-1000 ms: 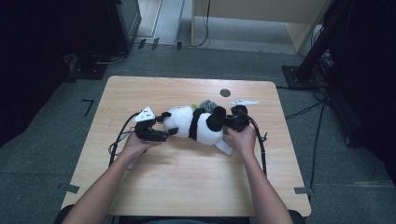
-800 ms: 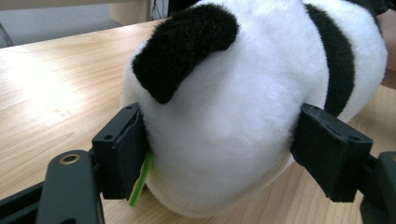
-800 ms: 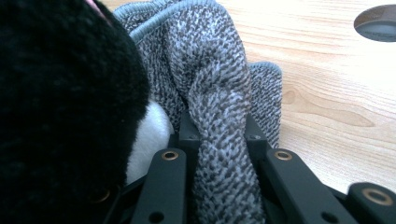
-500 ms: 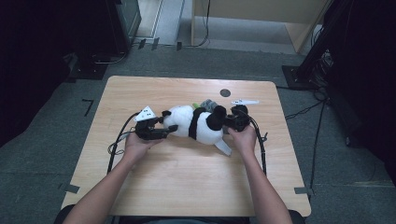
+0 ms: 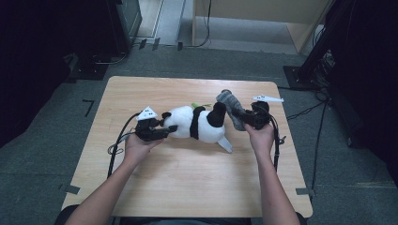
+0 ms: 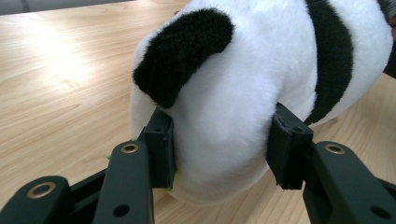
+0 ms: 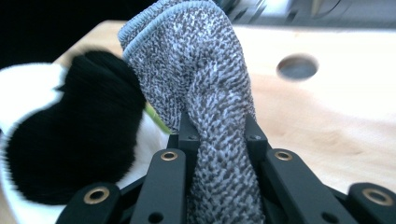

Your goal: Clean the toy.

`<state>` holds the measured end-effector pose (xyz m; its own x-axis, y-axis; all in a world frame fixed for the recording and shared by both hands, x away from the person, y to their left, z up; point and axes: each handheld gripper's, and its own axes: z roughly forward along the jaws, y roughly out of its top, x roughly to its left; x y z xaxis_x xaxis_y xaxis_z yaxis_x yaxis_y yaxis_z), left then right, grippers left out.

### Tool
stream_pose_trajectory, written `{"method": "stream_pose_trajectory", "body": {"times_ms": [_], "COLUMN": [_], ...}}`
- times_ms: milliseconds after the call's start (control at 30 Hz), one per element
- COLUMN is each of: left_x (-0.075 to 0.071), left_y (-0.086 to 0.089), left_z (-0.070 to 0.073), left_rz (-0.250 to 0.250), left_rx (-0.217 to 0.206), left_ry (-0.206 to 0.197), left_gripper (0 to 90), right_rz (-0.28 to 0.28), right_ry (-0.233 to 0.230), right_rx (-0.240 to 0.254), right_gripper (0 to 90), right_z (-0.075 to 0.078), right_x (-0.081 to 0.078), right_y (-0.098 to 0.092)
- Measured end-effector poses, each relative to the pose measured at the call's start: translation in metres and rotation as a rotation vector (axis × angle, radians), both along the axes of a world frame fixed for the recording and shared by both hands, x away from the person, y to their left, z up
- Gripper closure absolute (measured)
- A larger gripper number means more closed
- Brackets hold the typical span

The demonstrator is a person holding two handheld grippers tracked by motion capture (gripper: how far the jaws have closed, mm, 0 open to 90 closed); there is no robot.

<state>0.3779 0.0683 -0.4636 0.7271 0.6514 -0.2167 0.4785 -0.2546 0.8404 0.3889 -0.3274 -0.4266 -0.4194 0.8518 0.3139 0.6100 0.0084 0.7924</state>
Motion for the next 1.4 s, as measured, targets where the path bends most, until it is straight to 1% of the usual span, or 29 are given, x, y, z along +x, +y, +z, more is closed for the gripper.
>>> {"method": "stream_pose_trajectory", "body": {"times_ms": [33,67,100,167,200,267,333,400,467,500,533,567,600,667,733,800,867,900,933,967,1000,1033,1100,1167,1267,1333,1400], "left_x": [-0.001,-0.002,-0.002,-0.003,-0.003,-0.005,-0.007,-0.008,-0.010,-0.011,-0.012,-0.013,-0.013,-0.016,-0.019,-0.022,-0.025,-0.026,-0.027,-0.028,-0.028,-0.027,-0.025,-0.024,-0.022,-0.022,-0.022], "left_y": [0.000,0.001,0.002,0.003,0.003,0.001,-0.001,-0.002,-0.004,-0.004,-0.005,-0.006,-0.007,-0.010,-0.012,-0.016,-0.019,-0.020,-0.022,-0.023,-0.024,-0.024,-0.022,-0.022,-0.020,-0.019,-0.020], "left_z": [0.002,0.003,0.003,0.002,0.002,0.002,0.002,0.002,0.003,0.002,0.002,0.002,0.002,0.003,0.004,0.004,0.004,0.003,0.002,0.002,0.001,0.000,-0.002,-0.002,-0.003,-0.003,-0.003], "left_rz": [0.018,0.031,0.042,0.062,0.064,0.064,0.065,0.068,0.074,0.075,0.074,0.079,0.076,0.074,0.072,0.068,0.064,0.062,0.059,0.056,0.057,0.059,0.058,0.058,0.056,0.049,0.045], "left_rx": [0.001,-0.006,-0.006,-0.017,-0.018,-0.017,-0.018,-0.015,-0.021,-0.021,-0.017,-0.024,-0.021,-0.019,-0.016,-0.010,-0.006,-0.007,-0.002,0.001,0.007,0.008,-0.005,-0.007,-0.014,-0.012,-0.007], "left_ry": [0.007,0.012,0.025,0.046,0.048,0.039,0.039,0.037,0.045,0.044,0.040,0.042,0.041,0.050,0.042,0.035,0.028,0.022,0.018,0.024,0.033,0.040,0.046,0.046,0.054,0.051,0.045], "left_gripper": [51.9,52.2,52.2,52.1,52.2,52.1,52.0,52.0,52.0,51.9,51.9,51.9,51.8,51.7,51.7,51.6,51.6,51.6,51.6,51.7,51.8,52.1,52.4,52.8,53.0,53.0,53.0], "right_rz": [-0.003,-0.002,-0.002,0.015,0.029,0.071,0.120,0.160,0.200,0.212,0.232,0.254,0.267,0.295,0.326,0.348,0.366,0.371,0.374,0.373,0.372,0.370,0.370,0.363,0.335,0.305,0.288], "right_ry": [-0.019,-0.032,-0.036,-0.054,-0.065,-0.078,-0.084,-0.088,-0.087,-0.087,-0.093,-0.100,-0.100,-0.097,-0.086,-0.082,-0.090,-0.087,-0.084,-0.070,-0.052,-0.049,-0.053,-0.038,-0.043,-0.043,-0.028], "right_rx": [0.002,0.011,0.014,0.021,0.025,0.028,0.017,-0.002,-0.014,-0.012,-0.018,-0.028,-0.035,-0.042,-0.039,-0.045,-0.069,-0.071,-0.078,-0.100,-0.121,-0.126,-0.095,-0.080,-0.112,-0.137,-0.114], "right_gripper": [77.5,77.5,77.5,77.5,77.5,77.5,77.5,77.5,77.4,77.4,77.3,77.2,77.1,76.9,76.5,76.4,76.0,75.8,75.8,75.8,75.9,76.1,76.4,76.6,76.6,76.5,76.6], "right_z": [0.005,0.012,0.017,0.029,0.034,0.045,0.052,0.056,0.059,0.059,0.060,0.060,0.060,0.058,0.055,0.052,0.049,0.047,0.044,0.038,0.032,0.027,0.019,0.019,0.021,0.021,0.019], "right_x": [-0.002,-0.005,-0.007,-0.011,-0.014,-0.017,-0.020,-0.023,-0.025,-0.027,-0.028,-0.030,-0.031,-0.033,-0.035,-0.037,-0.040,-0.041,-0.041,-0.039,-0.036,-0.034,-0.030,-0.027,-0.025,-0.023,-0.020], "right_y": [-0.001,-0.002,-0.002,0.001,0.005,0.016,0.032,0.049,0.066,0.072,0.080,0.090,0.096,0.111,0.125,0.136,0.147,0.152,0.157,0.160,0.162,0.162,0.158,0.153,0.145,0.136,0.125]}}
